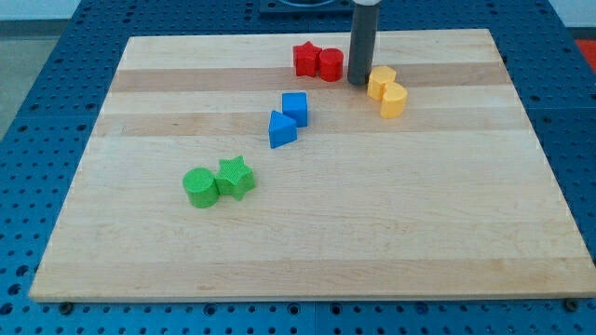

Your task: Push the yellow hexagon and yellow heart a bit down

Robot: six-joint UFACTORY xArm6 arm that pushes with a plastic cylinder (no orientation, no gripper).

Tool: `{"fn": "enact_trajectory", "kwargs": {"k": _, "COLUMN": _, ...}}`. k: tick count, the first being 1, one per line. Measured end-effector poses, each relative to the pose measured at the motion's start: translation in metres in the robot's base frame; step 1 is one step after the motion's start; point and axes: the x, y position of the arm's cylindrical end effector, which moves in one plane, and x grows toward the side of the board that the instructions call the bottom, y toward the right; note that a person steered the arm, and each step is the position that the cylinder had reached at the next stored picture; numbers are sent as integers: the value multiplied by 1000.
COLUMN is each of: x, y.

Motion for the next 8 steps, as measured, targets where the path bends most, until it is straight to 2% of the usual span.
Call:
{"fn": "enact_trajectory", "kwargs": {"k": 2, "x": -22, "y": 12}}
{"fn": "enact_trajectory", "kwargs": {"k": 4, "x": -21, "y": 36}}
{"fn": "enact_trajectory", "kwargs": {"k": 8, "x": -8, "y": 33}}
